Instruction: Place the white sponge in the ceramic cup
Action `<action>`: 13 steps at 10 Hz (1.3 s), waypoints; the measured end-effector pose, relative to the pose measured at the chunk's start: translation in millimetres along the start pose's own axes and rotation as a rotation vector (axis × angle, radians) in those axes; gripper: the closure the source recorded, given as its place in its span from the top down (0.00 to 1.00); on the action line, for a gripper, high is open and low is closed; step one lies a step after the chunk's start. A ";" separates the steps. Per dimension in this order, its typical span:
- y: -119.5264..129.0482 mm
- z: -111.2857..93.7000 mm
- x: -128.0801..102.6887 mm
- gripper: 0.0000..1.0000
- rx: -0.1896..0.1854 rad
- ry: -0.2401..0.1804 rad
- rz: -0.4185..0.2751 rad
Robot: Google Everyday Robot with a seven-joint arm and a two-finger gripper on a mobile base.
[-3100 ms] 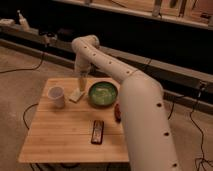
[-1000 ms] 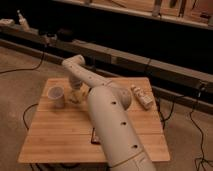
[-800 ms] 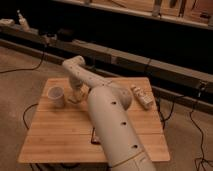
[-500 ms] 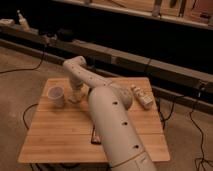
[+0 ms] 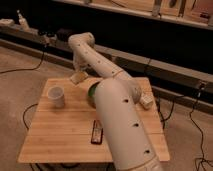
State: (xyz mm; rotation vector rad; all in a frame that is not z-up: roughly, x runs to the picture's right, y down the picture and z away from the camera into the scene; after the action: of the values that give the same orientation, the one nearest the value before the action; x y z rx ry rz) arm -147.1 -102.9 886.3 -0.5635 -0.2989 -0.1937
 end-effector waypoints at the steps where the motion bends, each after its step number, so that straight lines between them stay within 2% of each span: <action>1: 0.0 -22.0 -17.2 0.46 0.001 -0.010 -0.031; 2: 1.9 -31.4 -32.7 0.46 -0.003 -0.009 -0.072; 4: 7.9 -41.5 -80.1 0.46 -0.013 0.013 -0.193; 6: 16.6 -38.7 -117.5 0.46 -0.029 0.061 -0.293; 7: 24.2 -29.7 -135.8 0.46 -0.048 0.083 -0.336; 10: 41.9 -6.2 -157.6 0.46 -0.103 0.104 -0.359; 13: 54.9 8.9 -166.9 0.47 -0.140 0.091 -0.347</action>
State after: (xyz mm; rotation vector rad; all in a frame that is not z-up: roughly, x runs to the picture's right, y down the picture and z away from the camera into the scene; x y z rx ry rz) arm -291.4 -36.1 811.3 -0.6372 -0.2949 -0.5780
